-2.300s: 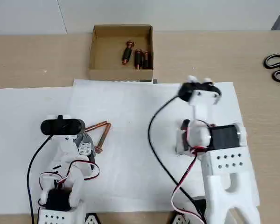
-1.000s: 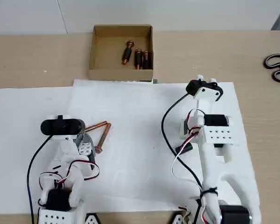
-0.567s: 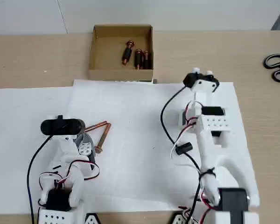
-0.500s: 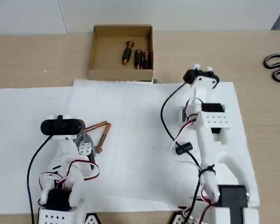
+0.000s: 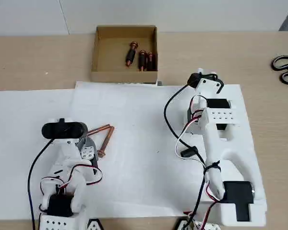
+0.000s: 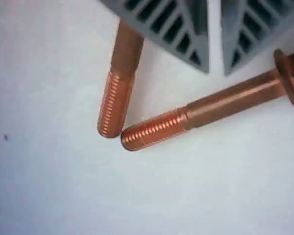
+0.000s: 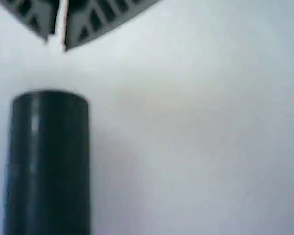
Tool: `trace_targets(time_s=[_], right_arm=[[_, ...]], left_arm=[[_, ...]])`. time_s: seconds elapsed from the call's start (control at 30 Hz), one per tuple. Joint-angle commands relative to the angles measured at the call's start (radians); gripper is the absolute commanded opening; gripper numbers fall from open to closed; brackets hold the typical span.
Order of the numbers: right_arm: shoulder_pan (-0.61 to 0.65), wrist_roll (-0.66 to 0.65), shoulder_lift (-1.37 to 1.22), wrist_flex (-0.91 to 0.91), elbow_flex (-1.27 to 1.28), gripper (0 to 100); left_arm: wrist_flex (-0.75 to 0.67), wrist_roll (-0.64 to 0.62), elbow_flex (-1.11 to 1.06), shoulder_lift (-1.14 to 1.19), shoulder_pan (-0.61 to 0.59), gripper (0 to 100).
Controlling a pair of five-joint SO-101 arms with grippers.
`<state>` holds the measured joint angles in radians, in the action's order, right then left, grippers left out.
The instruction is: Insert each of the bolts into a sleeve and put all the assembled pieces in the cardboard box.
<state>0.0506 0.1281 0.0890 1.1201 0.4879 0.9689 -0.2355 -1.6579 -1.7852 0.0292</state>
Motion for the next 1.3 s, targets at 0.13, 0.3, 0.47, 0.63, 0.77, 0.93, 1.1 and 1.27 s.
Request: trace_targets(time_s=[0.13, 0.3, 0.47, 0.63, 0.77, 0.93, 1.1, 1.27], right_arm=[[0.03, -0.146, 0.148, -0.025, -0.04, 0.4], [0.079, -0.178, 0.22, -0.027, -0.041, 0.6], [0.082, -0.17, 0.222, -0.027, -0.04, 13.2], [0.082, -0.176, 0.219, -0.065, -0.037, 11.7], [0.084, -0.175, 0.159, -0.079, -0.051, 10.8], [0.082, -0.172, 0.048, -0.082, -0.11, 10.8], [0.064, -0.172, -0.054, -0.082, -0.209, 10.9], [0.035, -0.176, -0.143, -0.074, -0.279, 10.9]], left_arm=[[-0.017, -0.003, 0.005, -0.006, 0.0, 1], [-0.017, -0.003, 0.005, -0.006, 0.002, 1], [-0.017, -0.003, 0.005, -0.006, 0.002, 1], [-0.017, -0.003, 0.005, -0.006, 0.002, 1], [-0.017, -0.003, 0.005, -0.006, 0.002, 1], [-0.017, -0.003, 0.005, -0.006, 0.003, 1], [-0.017, -0.003, 0.005, -0.006, 0.003, 1], [-0.017, -0.003, 0.005, -0.006, 0.003, 1]])
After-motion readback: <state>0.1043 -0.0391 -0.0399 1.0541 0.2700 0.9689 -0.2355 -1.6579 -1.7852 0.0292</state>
